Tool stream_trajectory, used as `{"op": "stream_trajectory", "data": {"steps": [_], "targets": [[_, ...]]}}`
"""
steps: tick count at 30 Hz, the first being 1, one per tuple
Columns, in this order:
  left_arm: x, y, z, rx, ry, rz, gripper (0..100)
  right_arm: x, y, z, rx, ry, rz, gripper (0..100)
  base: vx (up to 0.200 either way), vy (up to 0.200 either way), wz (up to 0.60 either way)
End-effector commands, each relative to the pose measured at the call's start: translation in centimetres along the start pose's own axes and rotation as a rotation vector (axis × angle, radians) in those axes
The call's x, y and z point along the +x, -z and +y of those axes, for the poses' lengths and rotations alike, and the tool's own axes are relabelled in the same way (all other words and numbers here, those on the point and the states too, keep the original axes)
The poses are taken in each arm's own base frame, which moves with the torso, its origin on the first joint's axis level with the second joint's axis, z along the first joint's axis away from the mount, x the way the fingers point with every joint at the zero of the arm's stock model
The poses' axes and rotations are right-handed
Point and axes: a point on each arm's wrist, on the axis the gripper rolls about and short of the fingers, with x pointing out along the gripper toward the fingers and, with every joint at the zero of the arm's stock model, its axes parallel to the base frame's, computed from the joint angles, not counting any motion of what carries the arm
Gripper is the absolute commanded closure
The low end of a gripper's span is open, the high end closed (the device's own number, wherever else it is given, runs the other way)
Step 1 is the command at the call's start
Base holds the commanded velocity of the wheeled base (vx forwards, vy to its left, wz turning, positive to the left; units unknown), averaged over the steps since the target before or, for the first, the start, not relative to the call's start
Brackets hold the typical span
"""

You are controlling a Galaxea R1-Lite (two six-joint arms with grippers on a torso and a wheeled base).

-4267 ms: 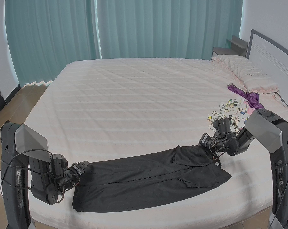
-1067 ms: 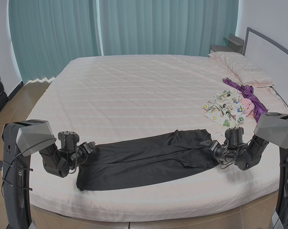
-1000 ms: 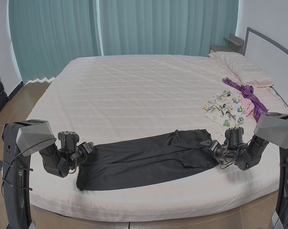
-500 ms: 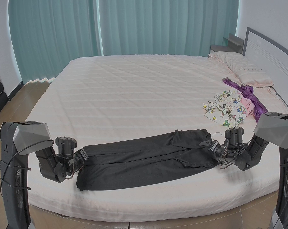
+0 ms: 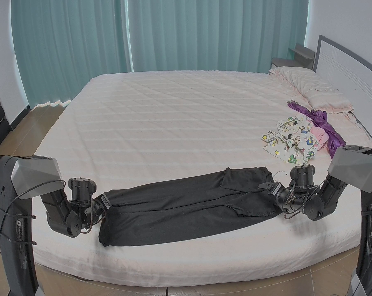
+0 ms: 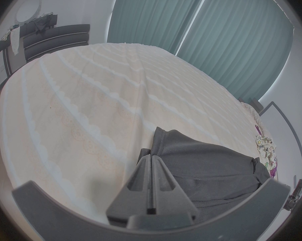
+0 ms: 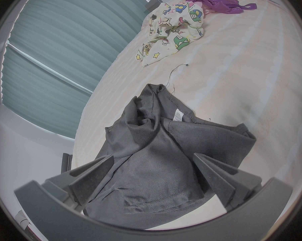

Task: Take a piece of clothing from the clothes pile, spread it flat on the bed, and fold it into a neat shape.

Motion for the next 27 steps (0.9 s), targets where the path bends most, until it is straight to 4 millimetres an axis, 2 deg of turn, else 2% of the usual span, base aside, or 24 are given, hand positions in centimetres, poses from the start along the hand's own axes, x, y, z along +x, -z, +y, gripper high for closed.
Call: {"op": "stream_trajectory", "data": {"steps": [1, 12, 13, 21, 26, 27], "targets": [[-0.5, -0.9, 0.0, 0.008, 0.002, -0.024, 100, 0.0, 0.0, 0.0, 0.0, -0.001, 0.0, 0, 0.0, 0.0, 0.0], [-0.2, -1.0, 0.1, 0.016, 0.002, -0.026, 100, 0.0, -0.1, 0.1, -0.001, -0.004, -0.003, 0, 0.0, 0.0, 0.0], [-0.2, -1.0, 0.0, 0.018, 0.003, -0.027, 0, 0.0, -0.1, 0.1, -0.001, -0.006, -0.004, 0, 0.0, 0.0, 0.0], [-0.7, -1.2, 0.1, 0.003, 0.005, -0.029, 0, -1.0, -1.0, 0.7, 0.007, -0.023, -0.029, 0, 0.0, 0.0, 0.0], [-3.4, -2.3, -0.2, -0.136, 0.035, -0.041, 0, -2.2, -2.1, 1.5, 0.014, -0.05, -0.066, 0, 0.0, 0.0, 0.0], [-3.4, -2.3, -0.2, -0.136, 0.035, -0.041, 0, -2.2, -2.1, 1.5, 0.014, -0.05, -0.066, 0, 0.0, 0.0, 0.0]]}}
